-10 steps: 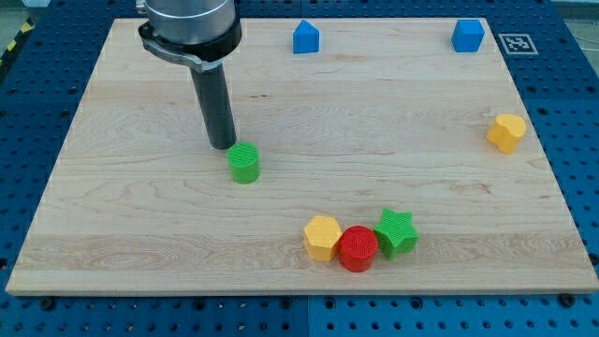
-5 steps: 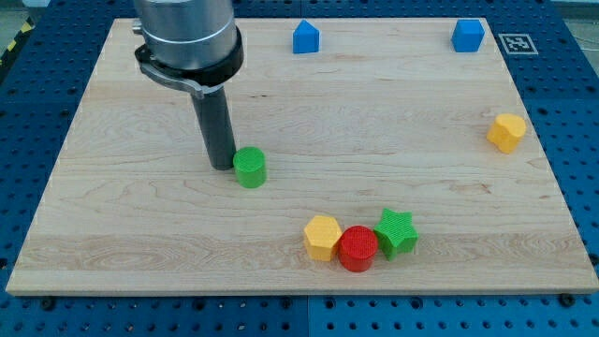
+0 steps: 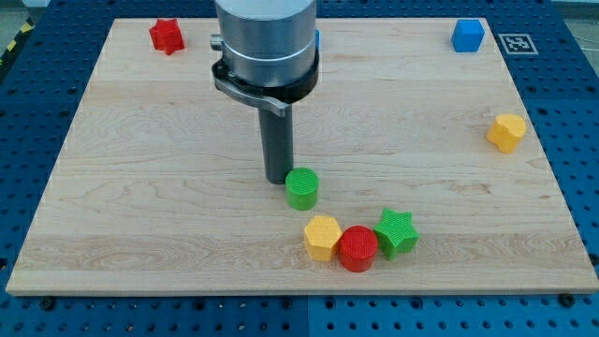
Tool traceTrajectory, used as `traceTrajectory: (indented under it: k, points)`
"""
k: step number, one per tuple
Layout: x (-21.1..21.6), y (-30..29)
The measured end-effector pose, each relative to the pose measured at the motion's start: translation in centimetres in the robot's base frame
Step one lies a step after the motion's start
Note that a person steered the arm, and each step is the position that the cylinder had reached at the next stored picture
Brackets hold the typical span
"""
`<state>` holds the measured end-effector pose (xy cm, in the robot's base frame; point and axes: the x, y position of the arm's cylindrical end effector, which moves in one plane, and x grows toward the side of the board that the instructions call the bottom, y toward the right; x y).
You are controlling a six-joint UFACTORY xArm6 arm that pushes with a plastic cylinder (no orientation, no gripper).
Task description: Drag the green circle above the yellow hexagon
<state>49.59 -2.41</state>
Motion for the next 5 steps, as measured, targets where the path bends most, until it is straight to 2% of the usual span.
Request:
traceTrajectory:
  k: [5]
  points:
    - [3.1,0.9]
